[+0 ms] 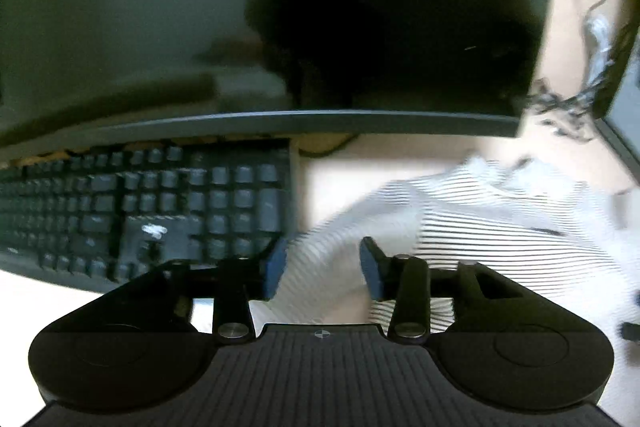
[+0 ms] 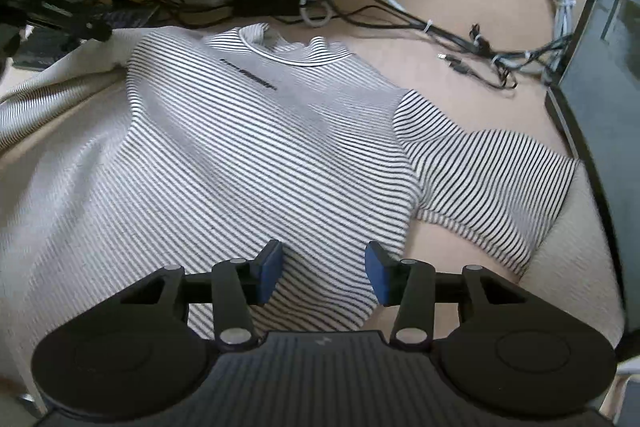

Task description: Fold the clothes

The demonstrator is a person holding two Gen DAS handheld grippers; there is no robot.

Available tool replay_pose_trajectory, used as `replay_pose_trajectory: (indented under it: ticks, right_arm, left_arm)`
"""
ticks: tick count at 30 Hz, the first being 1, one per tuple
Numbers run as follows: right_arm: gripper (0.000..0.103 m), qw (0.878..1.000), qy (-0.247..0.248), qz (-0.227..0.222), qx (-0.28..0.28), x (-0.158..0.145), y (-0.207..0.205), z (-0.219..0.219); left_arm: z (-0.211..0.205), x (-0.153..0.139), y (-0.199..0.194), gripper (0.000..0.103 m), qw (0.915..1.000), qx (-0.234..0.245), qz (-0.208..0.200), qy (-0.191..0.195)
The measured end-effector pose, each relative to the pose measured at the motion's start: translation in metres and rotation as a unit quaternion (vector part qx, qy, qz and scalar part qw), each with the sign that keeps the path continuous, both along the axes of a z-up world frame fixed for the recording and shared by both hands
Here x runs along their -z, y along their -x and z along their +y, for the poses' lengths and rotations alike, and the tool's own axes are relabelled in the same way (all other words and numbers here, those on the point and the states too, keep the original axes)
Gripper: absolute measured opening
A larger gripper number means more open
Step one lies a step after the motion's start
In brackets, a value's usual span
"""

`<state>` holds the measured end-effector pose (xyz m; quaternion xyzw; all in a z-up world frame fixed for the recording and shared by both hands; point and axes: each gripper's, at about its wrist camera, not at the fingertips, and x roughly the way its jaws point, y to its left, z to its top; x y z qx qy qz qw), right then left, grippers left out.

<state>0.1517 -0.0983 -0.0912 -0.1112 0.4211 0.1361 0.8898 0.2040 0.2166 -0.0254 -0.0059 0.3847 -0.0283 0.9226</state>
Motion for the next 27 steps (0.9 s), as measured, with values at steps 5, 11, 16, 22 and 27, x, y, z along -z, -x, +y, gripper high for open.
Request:
replay_pose_trajectory:
  ticks: [5,11,16,22,27]
  right_arm:
    - [0.048,0.997,0.06,-0.024,0.039,0.004,-0.03,-0.003]
    - [0.047,0.999,-0.016,-0.016,0.047,-0.013,-0.037,0.0]
    - [0.047,0.997,-0.056,0.003,0.044,-0.006,-0.032,0.012]
    - [0.048,0.992,-0.086,-0.011,0.088,-0.012,-0.043,0.014]
    - [0.048,0.992,-0.076,-0.022,0.094,-0.014,-0.075,0.027]
  left_arm:
    - [-0.025,-0.007,0.018,0.067,0.9952,0.063,0.008,0.075]
    - [-0.059,0.029,0.03,0.07,0.9802,0.134,0.082,0.121]
    - [-0.061,0.055,0.046,0.071,0.9744,0.127,0.132,0.13]
    - [-0.075,0.058,0.076,0.084,0.9565,0.174,0.167,0.164]
    - [-0.091,0.059,0.098,0.092,0.9469,0.199,0.183,0.173]
